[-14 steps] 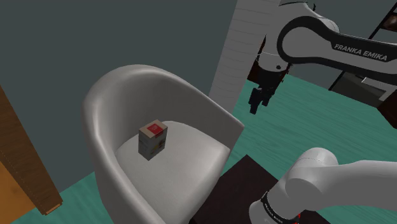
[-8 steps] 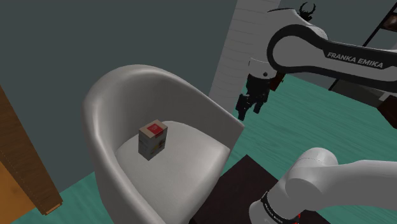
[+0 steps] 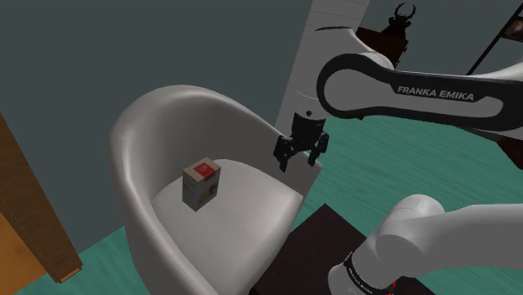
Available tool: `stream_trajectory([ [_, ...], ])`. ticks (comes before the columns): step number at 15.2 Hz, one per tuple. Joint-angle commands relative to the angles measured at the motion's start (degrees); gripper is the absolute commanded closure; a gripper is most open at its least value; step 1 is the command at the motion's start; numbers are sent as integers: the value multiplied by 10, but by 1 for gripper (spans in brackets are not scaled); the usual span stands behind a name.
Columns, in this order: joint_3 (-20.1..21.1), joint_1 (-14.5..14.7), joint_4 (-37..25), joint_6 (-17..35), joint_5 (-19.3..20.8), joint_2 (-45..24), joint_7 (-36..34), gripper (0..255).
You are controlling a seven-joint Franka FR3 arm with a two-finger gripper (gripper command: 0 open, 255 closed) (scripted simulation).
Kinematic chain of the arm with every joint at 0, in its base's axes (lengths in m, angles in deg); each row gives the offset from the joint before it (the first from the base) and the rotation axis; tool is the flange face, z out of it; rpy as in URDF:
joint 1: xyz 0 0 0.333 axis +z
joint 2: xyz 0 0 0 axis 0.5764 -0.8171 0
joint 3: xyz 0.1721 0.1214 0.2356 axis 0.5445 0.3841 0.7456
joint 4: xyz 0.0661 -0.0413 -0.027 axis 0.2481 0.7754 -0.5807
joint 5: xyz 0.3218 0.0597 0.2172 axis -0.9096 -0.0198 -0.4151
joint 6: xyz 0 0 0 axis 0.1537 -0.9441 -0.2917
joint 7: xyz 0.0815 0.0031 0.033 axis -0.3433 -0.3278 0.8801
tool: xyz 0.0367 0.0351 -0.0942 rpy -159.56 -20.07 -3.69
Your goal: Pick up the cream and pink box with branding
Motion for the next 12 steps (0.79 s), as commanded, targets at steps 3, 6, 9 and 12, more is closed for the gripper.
stream_trajectory([
  [3, 58, -9, -13, 58, -35, -55, -104, 0],
  [6, 101, -21, -34, 102, -47, -107, -180, 0],
  [9, 142, -38, -63, 145, -46, -167, -259, 0],
  [12, 182, -58, -100, 185, -29, -235, -343, 0],
])
